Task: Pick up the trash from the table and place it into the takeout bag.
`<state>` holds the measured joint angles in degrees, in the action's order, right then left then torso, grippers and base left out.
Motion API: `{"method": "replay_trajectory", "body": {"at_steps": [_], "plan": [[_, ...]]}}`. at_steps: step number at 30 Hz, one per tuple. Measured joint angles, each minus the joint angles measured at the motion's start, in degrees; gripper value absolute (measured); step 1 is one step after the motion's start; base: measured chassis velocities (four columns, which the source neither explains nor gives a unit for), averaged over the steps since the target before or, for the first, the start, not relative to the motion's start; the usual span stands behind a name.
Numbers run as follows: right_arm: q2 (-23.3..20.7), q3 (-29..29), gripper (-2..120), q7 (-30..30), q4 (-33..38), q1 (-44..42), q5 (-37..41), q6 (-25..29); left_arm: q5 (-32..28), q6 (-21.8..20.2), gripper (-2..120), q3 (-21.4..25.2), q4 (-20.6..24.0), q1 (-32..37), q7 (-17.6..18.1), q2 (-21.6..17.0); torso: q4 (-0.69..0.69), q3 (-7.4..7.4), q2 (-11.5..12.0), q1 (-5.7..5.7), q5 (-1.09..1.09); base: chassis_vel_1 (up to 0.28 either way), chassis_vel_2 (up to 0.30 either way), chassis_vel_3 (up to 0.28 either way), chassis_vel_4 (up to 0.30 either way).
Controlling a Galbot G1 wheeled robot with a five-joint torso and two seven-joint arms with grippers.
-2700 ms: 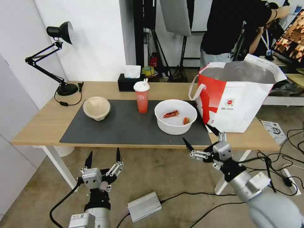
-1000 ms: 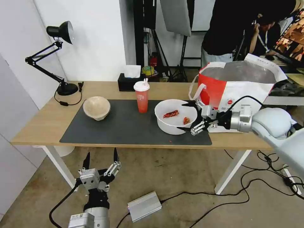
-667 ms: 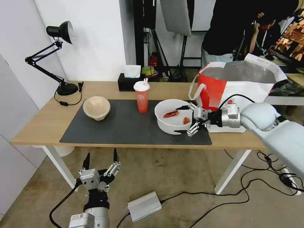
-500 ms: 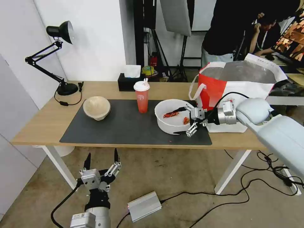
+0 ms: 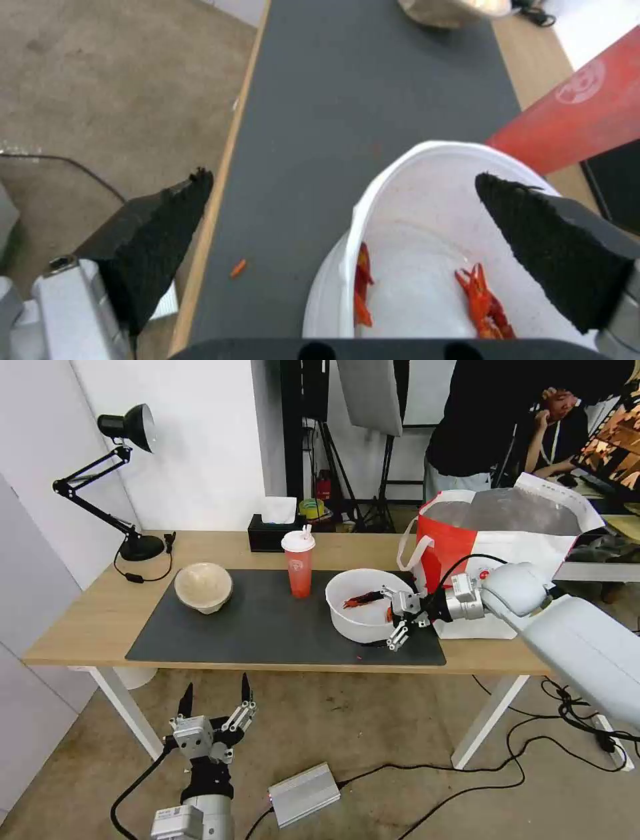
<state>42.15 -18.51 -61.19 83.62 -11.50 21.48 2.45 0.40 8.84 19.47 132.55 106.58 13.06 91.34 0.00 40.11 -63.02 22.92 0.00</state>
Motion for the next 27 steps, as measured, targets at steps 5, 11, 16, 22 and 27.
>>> {"method": "replay_trajectory", "body": {"at_steps": [5, 11, 16, 22, 27], "plan": [[0.58, -1.04, 100, -0.79, -1.80, 1.26, -0.65, -0.09, 0.06, 0.12, 100, -0.03, 0.01, 0.27, 0.04, 0.00, 0.00, 0.00, 0.00, 0.00, 0.00, 0.000, 0.000, 0.000, 0.000], [1.75, -1.90, 100, -1.55, -4.89, 2.56, -1.18, -0.26, 0.16, 0.76, 100, -0.16, -0.10, 0.63, 0.04, 0.02, 0.00, 0.00, 0.00, -0.01, 0.00, 0.000, 0.000, 0.000, 0.000], [2.43, -2.28, 100, -2.55, -6.65, 3.31, -1.98, -0.37, 0.19, 0.87, 100, -0.20, -0.10, 0.73, 0.04, 0.03, 0.00, 0.00, 0.00, -0.01, 0.00, 0.000, 0.000, 0.000, 0.000], [3.35, -3.43, 100, -3.75, -8.95, 5.02, -3.04, -0.56, 0.26, 1.08, 100, -0.40, -0.08, 0.98, 0.04, 0.05, 0.00, 0.00, 0.00, -0.01, 0.00, 0.000, 0.000, 0.000, 0.000], [3.84, -3.70, 100, -4.76, -10.17, 5.88, -4.08, -0.62, 0.31, 1.19, 100, -0.56, 0.00, 1.18, 0.04, 0.05, 0.00, 0.00, -0.01, -0.01, 0.00, 0.000, 0.000, 0.000, 0.000]]}}
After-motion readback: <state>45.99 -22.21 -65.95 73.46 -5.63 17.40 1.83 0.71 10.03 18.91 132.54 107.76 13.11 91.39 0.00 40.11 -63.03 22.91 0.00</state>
